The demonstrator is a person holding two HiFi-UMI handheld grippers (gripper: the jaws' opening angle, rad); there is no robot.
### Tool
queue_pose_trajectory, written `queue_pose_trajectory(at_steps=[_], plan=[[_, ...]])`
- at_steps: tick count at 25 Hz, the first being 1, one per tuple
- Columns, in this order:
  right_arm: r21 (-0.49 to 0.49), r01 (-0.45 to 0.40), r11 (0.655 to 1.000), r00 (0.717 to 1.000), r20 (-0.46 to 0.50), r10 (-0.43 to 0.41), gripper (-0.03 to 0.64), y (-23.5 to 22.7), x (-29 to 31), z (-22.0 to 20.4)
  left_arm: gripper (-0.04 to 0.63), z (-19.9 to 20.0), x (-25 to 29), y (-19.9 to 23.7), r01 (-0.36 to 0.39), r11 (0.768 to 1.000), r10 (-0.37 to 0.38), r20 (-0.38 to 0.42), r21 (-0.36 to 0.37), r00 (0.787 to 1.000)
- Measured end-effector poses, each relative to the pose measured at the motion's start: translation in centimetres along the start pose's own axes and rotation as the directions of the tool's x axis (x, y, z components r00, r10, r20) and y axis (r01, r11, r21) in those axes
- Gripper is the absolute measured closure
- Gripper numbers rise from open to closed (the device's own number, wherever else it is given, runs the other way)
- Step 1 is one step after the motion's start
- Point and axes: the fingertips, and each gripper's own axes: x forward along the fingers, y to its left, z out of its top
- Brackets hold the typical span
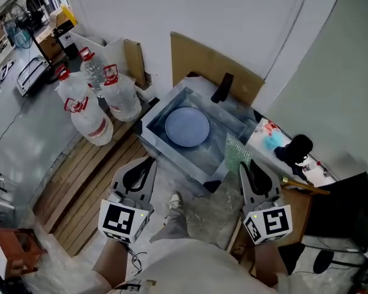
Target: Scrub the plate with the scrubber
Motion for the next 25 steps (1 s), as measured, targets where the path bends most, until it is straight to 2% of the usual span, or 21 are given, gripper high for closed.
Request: queue_pose_trajectory(at_steps=[5, 8, 15, 19, 22, 25], plan=[[0.026, 0.003, 1.000, 0.996, -0.093, -0.001, 0.520, -0.8, 9.3, -1.7, 0.565, -3.4, 7.0, 5.7, 0.047, 0.999, -0.049, -0.097, -0.027, 0.994], [0.041, -0.003, 0.999, 0.990, -0.139, 0.009, 0.520, -1.1, 14.5, -3.1, 0.565, -6.2, 11.1, 8.7, 0.059, 0.996, -0.069, -0.163, -0.070, 0.984], [0.077, -0.008, 0.997, 0.973, -0.229, 0.025, 0.520, -1.9, 23.9, -7.1, 0.561, -13.5, 19.3, 11.8, 0.116, 0.979, -0.162, -0.301, -0.167, 0.940], [0.093, -0.003, 0.996, 0.962, -0.272, 0.028, 0.520, -2.0, 27.3, -9.2, 0.552, -16.6, 21.9, 12.5, 0.088, 0.964, -0.172, -0.335, -0.252, 0.926], [0.106, 0.001, 0.994, 0.951, -0.309, 0.032, 0.520, -1.9, 29.1, -11.3, 0.485, -19.2, 23.2, 12.6, 0.059, 0.952, -0.175, -0.375, -0.301, 0.910], [0.114, -0.001, 0.994, 0.940, -0.338, 0.040, 0.520, -2.6, 30.9, -14.0, 0.468, -21.9, 24.9, 12.4, 0.023, 0.942, -0.172, -0.423, -0.334, 0.890]])
